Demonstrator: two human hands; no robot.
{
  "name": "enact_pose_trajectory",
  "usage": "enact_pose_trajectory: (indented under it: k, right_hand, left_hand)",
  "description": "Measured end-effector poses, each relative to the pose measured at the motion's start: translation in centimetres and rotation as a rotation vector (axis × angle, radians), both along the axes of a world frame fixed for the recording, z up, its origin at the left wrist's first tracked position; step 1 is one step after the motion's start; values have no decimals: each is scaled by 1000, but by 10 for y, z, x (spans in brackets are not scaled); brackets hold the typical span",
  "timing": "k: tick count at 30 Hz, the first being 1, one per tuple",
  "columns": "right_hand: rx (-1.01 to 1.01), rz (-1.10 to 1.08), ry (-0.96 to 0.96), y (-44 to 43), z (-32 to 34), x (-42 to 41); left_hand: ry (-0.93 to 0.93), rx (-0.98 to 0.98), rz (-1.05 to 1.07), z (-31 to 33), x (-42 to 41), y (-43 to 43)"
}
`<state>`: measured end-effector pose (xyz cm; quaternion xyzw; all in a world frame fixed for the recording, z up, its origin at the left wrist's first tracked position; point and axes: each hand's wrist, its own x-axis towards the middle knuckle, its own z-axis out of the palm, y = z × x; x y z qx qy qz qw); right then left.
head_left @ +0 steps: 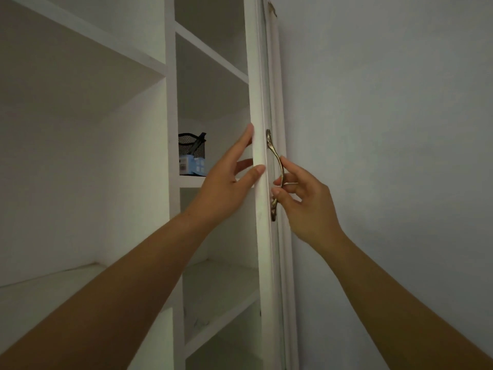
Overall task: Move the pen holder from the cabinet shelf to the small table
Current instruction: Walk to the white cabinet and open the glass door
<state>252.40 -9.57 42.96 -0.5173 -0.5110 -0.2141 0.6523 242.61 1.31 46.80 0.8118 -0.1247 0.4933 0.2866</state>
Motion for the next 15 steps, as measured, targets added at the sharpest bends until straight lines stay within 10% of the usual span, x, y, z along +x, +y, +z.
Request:
enact_pose_trajectory:
  k: [15]
  right_hand:
    - [-38,-17,102,-38,-76,10]
  left_hand:
    - [-63,-37,-56,-3,23,-42]
